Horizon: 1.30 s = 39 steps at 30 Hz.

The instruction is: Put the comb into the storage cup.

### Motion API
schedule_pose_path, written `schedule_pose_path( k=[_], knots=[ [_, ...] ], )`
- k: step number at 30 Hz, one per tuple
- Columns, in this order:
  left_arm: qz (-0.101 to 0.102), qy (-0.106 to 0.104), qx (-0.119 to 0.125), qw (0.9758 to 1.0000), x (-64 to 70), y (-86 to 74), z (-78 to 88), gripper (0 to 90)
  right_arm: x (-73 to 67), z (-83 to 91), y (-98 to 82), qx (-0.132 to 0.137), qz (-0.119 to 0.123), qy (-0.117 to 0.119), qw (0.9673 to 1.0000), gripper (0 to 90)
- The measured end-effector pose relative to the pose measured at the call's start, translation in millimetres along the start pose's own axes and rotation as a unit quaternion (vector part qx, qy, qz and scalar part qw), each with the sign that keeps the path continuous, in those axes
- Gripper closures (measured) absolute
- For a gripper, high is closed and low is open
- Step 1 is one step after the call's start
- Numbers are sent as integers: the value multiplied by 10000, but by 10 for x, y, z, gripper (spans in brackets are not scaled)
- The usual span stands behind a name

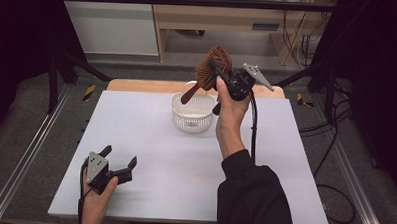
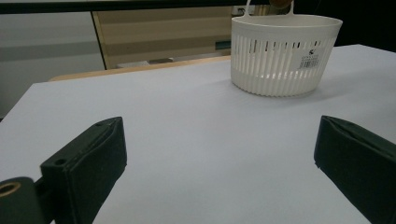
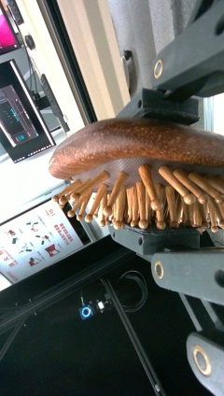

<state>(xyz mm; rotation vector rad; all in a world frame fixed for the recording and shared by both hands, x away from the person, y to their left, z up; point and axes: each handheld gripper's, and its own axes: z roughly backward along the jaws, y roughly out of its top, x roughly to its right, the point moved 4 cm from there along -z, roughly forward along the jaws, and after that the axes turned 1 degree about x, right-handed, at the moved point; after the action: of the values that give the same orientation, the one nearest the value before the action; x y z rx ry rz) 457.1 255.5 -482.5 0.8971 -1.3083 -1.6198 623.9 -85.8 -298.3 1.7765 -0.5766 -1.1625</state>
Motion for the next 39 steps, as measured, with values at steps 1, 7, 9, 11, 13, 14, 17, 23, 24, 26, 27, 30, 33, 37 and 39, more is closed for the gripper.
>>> schedule_pose_path(
  k=[1,7,9,11,13,14,17,23,24,26,27,30,33,37,39],
  knots=[
    [-2,-1,-3,10000,0,0,0,24,3,-2,-9,-4,-13,-2,10000,515],
    [2,-14,-8,10000,-1,-2,0,24,17,-9,-63,-49,50,-11,10000,514],
    [10,-22,-1,10000,-1,0,2,24,18,-10,-77,-52,110,-21,9999,514],
    [12,-26,-4,10000,-2,0,0,24,12,-15,-91,-65,119,-12,9999,514],
    [12,-27,-10,10000,-2,-2,-1,24,9,-27,-109,-78,154,-18,9998,514],
    [14,-30,-8,10000,-1,-1,0,24,11,-33,-116,-84,151,-18,9998,514],
    [14,-40,-3,10000,1,0,1,24,39,-48,-137,-93,92,-26,9999,514],
    [9,-65,-8,10000,12,1,-5,25,118,-58,-229,-147,-39,-112,9998,514],
    [8,-57,-3,10000,10,2,-3,25,131,-59,-245,-156,-54,-122,9998,514],
    [14,-57,-5,10000,7,0,-4,25,154,-63,-271,-163,-49,-158,9997,513],
    [15,-61,-13,10000,7,-2,-6,25,161,-64,-281,-174,-74,-169,9997,514],
    [4,-85,-3,10000,14,-1,-7,25,177,-71,-306,-193,-61,-188,9996,513],
    [-8,-89,-6,10000,18,0,-8,25,173,-82,-324,-206,-71,-184,9996,513],
    [8,-94,-15,10000,21,-2,-7,25,160,-88,-339,-208,10,-251,9995,514],
    [-9,-91,-13,10000,21,0,-4,25,161,-94,-350,-227,-20,-251,9994,514]
  ],
)
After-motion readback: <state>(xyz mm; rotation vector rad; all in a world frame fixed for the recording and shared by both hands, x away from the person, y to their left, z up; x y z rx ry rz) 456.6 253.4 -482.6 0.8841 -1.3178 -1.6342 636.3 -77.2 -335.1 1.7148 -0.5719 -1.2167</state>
